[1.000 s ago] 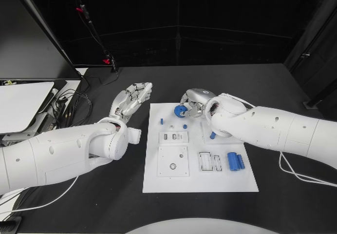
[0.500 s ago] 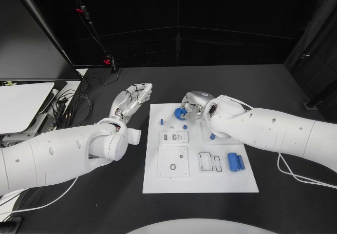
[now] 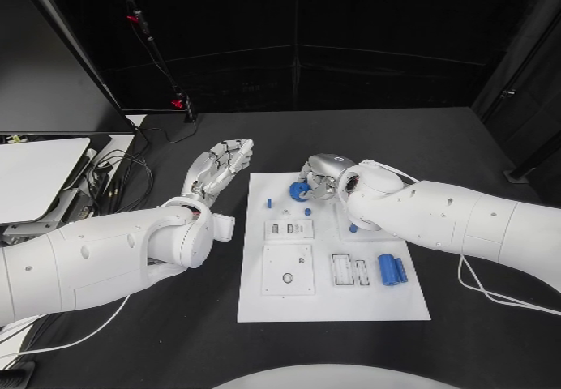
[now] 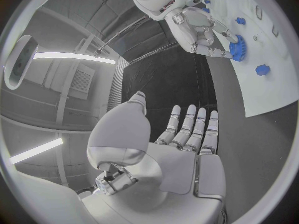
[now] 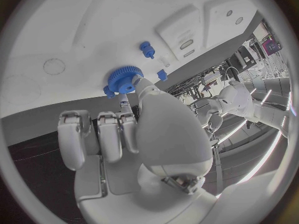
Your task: Assemble the parts on the task board
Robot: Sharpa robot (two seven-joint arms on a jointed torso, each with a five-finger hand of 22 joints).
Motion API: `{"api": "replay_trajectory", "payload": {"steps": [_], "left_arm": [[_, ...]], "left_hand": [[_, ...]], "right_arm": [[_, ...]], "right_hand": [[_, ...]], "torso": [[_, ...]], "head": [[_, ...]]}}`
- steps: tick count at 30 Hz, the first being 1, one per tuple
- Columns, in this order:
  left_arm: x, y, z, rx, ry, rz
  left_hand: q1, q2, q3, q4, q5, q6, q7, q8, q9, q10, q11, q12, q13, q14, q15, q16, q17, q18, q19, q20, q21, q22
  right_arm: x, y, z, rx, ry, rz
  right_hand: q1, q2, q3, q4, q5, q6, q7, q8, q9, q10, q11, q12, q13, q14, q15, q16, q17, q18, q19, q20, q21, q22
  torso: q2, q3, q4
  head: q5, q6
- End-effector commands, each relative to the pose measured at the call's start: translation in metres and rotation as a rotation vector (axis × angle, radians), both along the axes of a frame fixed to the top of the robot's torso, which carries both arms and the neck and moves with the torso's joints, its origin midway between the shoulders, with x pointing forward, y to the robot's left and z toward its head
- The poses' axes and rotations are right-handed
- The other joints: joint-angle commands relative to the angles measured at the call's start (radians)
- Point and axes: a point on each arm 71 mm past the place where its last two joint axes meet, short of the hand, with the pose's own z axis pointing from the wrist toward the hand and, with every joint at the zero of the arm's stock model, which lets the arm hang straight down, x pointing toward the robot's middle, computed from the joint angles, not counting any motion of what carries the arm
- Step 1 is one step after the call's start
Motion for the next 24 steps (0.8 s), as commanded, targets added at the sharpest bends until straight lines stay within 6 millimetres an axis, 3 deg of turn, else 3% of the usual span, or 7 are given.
{"api": "replay_trajectory", "payload": {"steps": [1, 6, 14, 21, 24], "left_arm": [[-0.0058, -0.0008, 0.02, -0.062, -0.274, -0.023], [-0.0058, -0.0011, 0.02, -0.062, -0.273, -0.024], [-0.0055, -0.0007, 0.0199, -0.06, -0.273, -0.022], [-0.005, -0.0004, 0.0196, -0.058, -0.271, -0.02], [-0.0048, -0.0003, 0.0195, -0.058, -0.271, -0.02]], "left_hand": [[-0.001, 0.007, 0.001, 0.0, 0.003, 0.008, 0.156, 0.004, -0.001, 0.006, 0.002, 0.007, -0.001, 0.003, 0.004, 0.006, -0.001, 0.015, -0.002, 0.006, 0.004, 0.0], [0.0, 0.011, 0.0, 0.0, 0.005, 0.008, 0.156, 0.004, -0.002, 0.005, 0.002, 0.007, -0.001, 0.003, 0.004, 0.006, -0.001, 0.015, -0.003, 0.007, 0.004, 0.0], [0.0, 0.011, 0.0, 0.0, 0.005, 0.008, 0.156, 0.004, -0.002, 0.005, 0.002, 0.007, -0.001, 0.003, 0.004, 0.006, -0.001, 0.015, -0.003, 0.007, 0.004, 0.0], [0.0, 0.014, 0.0, 0.0, 0.006, 0.008, 0.156, 0.004, -0.003, 0.005, 0.002, 0.007, -0.001, 0.003, 0.004, 0.006, -0.001, 0.015, -0.003, 0.007, 0.005, 0.0], [0.001, 0.015, 0.0, 0.0, 0.006, 0.008, 0.156, 0.004, -0.003, 0.005, 0.002, 0.007, -0.001, 0.003, 0.004, 0.006, -0.001, 0.015, -0.003, 0.007, 0.005, 0.0]], "right_arm": [[0.0008, -0.0004, -0.0002, -0.012, 0.004, 0.003], [0.0004, 0.0007, -0.0021, -0.022, 0.019, 0.005], [-0.0005, 0.0007, -0.0037, -0.031, 0.03, 0.011], [-0.0026, -0.0001, -0.0024, -0.013, 0.012, 0.025], [-0.0044, -0.0009, -0.0011, 0.007, -0.007, 0.034]], "right_hand": [[-0.005, 0.001, 0.001, -0.009, -0.007, -0.035, -0.014, -0.024, -0.004, 0.104, -0.016, 0.003, 0.263, 0.102, -0.008, 0.002, 0.263, -0.007, 0.104, -0.004, 0.003, 0.263], [-0.004, -0.002, -0.001, -0.018, -0.014, -0.073, -0.037, -0.05, -0.002, 0.104, -0.042, 0.003, 0.263, 0.102, -0.028, 0.002, 0.263, -0.007, 0.104, -0.023, 0.003, 0.263], [0.005, -0.006, -0.006, -0.044, -0.03, -0.166, -0.09, -0.096, -0.003, 0.104, -0.088, 0.003, 0.263, 0.102, -0.067, 0.002, 0.263, -0.007, 0.104, -0.061, 0.003, 0.263], [0.004, -0.008, -0.009, -0.047, -0.035, -0.179, -0.097, -0.099, -0.003, 0.104, -0.094, 0.003, 0.263, 0.102, -0.073, 0.002, 0.263, -0.007, 0.104, -0.067, 0.003, 0.263], [-0.003, -0.01, -0.015, -0.046, -0.041, -0.236, -0.106, -0.109, -0.007, 0.104, -0.101, 0.003, 0.263, 0.102, -0.08, 0.002, 0.263, -0.007, 0.104, -0.075, 0.003, 0.263]], "torso": [[0.0, -0.0004, -0.0003], [0.0, 0.0001, 0.0], [0.0, 0.0004, 0.0003], [0.0, 0.0004, 0.0], [0.0, 0.0014, 0.0006]], "head": [[0.001, 0.0], [0.002, 0.0], [0.002, -0.001], [0.004, -0.002], [0.005, -0.001]]}}
